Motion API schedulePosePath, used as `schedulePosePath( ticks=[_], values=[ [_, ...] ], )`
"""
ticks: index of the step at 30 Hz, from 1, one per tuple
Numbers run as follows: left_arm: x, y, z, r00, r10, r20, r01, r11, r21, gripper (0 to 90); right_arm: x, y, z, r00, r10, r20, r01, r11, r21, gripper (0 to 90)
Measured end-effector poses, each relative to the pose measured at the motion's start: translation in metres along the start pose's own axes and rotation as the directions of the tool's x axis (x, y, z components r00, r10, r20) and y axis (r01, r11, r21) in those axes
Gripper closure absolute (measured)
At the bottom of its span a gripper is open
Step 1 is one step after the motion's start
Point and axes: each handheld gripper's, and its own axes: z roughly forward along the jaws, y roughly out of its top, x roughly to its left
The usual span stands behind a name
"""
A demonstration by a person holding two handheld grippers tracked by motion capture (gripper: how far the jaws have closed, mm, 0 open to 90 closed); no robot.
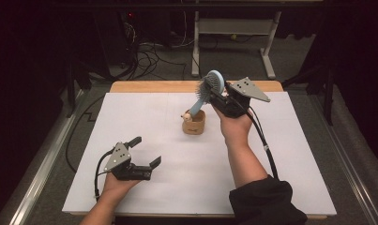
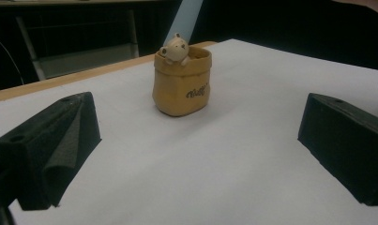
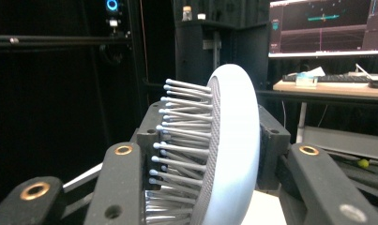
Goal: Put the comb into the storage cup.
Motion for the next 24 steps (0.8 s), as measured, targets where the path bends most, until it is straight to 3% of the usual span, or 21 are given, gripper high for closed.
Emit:
schedulePosePath(
  ticks=[13, 24],
  values=[
    [0.001, -0.001, 0.0, 1.0, 0.002, -0.003, -0.002, 1.0, 0.006, 0.5, 0.002, -0.03, 0.013, 0.9995, 0.03, 0.003, -0.03, 0.998, 0.051, 56.9],
    [0.002, -0.001, 0.0, 1.0, -0.002, -0.005, 0.002, 1.0, 0.009, 0.5, 0.002, -0.043, 0.02, 0.9983, 0.058, 0.007, -0.058, 0.996, 0.071, 56.6]
  ],
)
